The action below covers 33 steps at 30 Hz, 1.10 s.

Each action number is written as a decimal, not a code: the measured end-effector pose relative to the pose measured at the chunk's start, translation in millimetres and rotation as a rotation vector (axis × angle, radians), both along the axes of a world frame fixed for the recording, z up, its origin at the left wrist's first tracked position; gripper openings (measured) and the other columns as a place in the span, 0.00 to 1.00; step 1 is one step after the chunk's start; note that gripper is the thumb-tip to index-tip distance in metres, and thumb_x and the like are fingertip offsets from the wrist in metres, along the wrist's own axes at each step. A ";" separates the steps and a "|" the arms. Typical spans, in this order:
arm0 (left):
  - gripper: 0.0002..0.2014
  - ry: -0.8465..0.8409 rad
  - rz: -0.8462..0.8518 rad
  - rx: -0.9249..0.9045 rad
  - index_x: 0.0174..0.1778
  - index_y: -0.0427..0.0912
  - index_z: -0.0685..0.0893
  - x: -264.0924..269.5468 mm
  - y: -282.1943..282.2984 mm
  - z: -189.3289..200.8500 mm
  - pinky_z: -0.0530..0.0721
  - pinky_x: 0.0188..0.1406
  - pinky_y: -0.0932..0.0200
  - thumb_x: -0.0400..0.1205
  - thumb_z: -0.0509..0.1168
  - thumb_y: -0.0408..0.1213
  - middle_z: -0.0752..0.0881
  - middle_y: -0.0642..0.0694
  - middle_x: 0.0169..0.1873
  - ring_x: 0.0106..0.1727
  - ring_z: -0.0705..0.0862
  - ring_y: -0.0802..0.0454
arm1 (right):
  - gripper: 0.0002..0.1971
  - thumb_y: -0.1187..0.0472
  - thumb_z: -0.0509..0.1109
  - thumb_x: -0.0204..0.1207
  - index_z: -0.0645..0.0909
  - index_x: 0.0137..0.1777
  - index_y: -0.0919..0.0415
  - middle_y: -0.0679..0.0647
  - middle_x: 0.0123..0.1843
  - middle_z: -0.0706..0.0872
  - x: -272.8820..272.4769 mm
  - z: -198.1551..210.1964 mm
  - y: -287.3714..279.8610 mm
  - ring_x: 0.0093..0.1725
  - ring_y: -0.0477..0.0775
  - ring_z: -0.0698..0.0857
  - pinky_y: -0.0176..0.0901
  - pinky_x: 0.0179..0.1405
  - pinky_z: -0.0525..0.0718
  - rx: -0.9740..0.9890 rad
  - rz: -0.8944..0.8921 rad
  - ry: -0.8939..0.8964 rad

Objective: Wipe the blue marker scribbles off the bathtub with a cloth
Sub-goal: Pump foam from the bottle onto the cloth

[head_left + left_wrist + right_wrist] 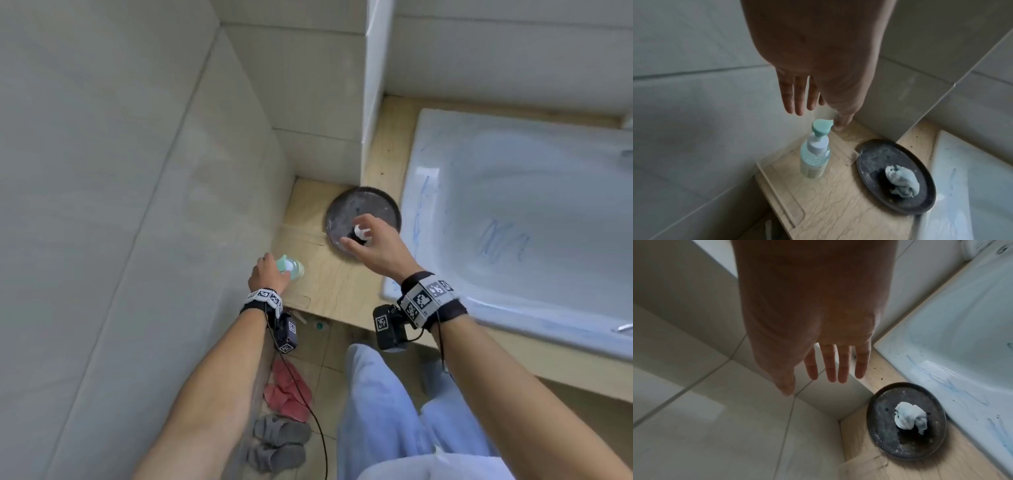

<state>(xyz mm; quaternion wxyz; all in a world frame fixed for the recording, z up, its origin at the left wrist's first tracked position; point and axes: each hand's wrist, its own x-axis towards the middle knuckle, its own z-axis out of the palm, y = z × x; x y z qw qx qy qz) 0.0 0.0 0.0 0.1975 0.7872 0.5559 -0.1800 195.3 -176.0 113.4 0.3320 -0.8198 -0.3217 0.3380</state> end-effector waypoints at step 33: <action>0.14 -0.784 -0.522 0.294 0.39 0.44 0.89 292.2 -312.0 356.3 0.84 0.35 0.63 0.69 0.75 0.52 0.88 0.54 0.33 0.34 0.85 0.58 | 0.36 0.48 0.86 0.61 0.74 0.69 0.44 0.42 0.60 0.83 173.6 95.9 -258.3 0.57 0.49 0.83 0.55 0.55 0.85 0.407 -0.274 -0.172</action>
